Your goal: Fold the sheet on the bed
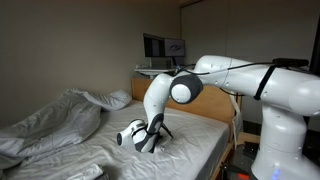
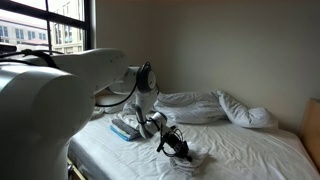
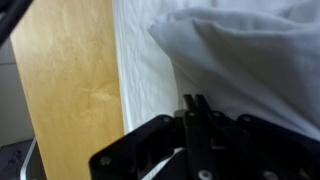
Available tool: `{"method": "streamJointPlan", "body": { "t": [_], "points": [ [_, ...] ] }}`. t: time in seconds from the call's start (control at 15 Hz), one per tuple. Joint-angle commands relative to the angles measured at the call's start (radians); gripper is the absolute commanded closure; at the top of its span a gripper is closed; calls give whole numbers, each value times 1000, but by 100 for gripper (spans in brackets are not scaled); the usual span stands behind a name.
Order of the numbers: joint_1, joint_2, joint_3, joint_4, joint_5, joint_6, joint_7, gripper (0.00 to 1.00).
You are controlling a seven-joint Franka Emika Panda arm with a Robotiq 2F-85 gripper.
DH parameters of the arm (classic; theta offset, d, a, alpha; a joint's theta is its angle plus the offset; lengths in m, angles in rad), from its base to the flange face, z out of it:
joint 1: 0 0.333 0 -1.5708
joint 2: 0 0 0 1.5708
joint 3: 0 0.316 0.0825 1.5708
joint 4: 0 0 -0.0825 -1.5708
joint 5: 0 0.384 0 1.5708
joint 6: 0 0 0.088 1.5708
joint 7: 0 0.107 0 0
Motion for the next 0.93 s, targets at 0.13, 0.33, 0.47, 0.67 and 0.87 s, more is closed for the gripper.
{"method": "streamJointPlan", "body": {
  "t": [0.13,0.33,0.47,0.67,0.87],
  "points": [
    [-15,-85,-6,-142,3,-2,-15,93],
    [-12,-40,-10,-82,-1,-5,-1,93],
    [-15,-45,-10,-91,-1,-6,-1,93],
    [-14,-47,-10,-94,-2,-6,-1,94],
    [-16,-19,-6,-75,2,-18,-24,94]
  ]
}}
